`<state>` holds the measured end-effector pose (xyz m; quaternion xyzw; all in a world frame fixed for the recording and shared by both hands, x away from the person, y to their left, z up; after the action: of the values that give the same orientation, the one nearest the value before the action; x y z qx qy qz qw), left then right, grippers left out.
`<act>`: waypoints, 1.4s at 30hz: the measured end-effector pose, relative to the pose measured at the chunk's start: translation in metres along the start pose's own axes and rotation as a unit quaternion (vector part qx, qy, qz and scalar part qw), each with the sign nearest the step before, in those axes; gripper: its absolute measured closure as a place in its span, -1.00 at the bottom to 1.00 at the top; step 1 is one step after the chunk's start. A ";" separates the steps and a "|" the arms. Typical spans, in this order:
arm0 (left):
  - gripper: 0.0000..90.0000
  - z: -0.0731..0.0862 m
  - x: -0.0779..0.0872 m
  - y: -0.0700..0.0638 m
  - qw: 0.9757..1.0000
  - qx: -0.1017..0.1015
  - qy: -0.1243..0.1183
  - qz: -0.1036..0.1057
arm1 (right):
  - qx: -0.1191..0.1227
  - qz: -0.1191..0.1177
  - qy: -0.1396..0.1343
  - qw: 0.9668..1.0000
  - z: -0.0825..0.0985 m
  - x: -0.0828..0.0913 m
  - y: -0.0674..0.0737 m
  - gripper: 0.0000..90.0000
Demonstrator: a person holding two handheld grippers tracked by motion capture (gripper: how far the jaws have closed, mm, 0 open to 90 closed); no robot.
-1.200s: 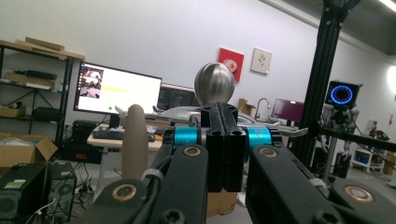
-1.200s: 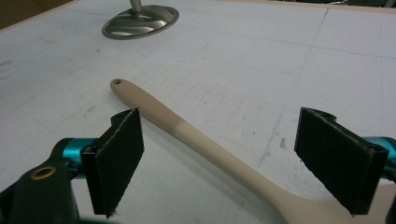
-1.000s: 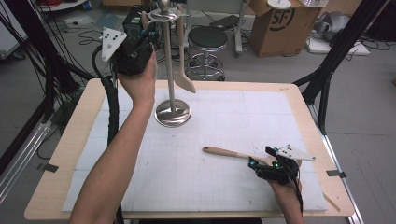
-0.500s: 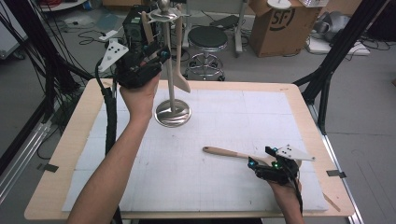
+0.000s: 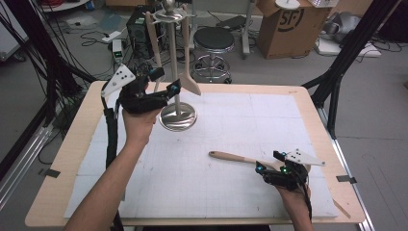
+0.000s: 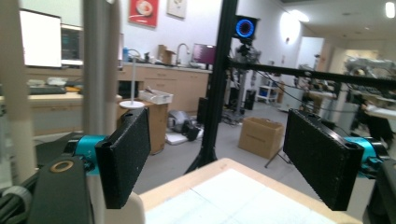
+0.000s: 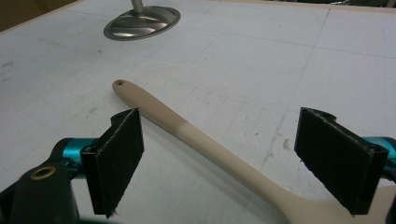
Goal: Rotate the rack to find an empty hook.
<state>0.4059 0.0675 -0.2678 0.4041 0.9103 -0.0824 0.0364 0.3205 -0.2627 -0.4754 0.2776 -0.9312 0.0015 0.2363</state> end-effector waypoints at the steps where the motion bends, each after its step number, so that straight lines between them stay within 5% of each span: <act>1: -0.43 0.003 0.003 -0.003 1.000 -0.004 -0.002 0.006 | 0.001 0.000 -0.001 1.000 0.000 0.000 0.000 -0.67; 15: -0.46 0.048 0.030 -0.009 1.000 0.024 0.014 0.016 | -0.011 -0.002 -0.007 1.000 -0.001 0.001 -0.001 -0.67; 33: -0.46 0.122 0.075 -0.009 0.997 0.070 0.044 -0.007 | -0.021 -0.013 -0.010 1.000 -0.003 -0.002 -0.001 -0.67; 38: -0.46 0.135 0.080 -0.009 0.996 0.057 0.069 -0.023 | -0.020 -0.013 -0.009 1.000 -0.003 -0.002 0.000 -0.67; 42: -0.46 0.138 0.085 -0.013 0.995 0.065 0.071 -0.018 | -0.019 -0.013 -0.009 1.000 -0.002 -0.002 0.001 -0.67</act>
<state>0.3395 0.0958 -0.4131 0.3940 0.9103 -0.1135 -0.0564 0.3228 -0.2609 -0.4741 0.2852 -0.9294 -0.0215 0.2332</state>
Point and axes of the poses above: each handheld gripper's, and its own axes: x roughly backward along the jaws, z roughly out of its underside, y roughly to its left, the point moved 9 cm from there along -x, roughly forward along the jaws, and after that the axes turned 1 degree about -y, right-handed, at the moved point
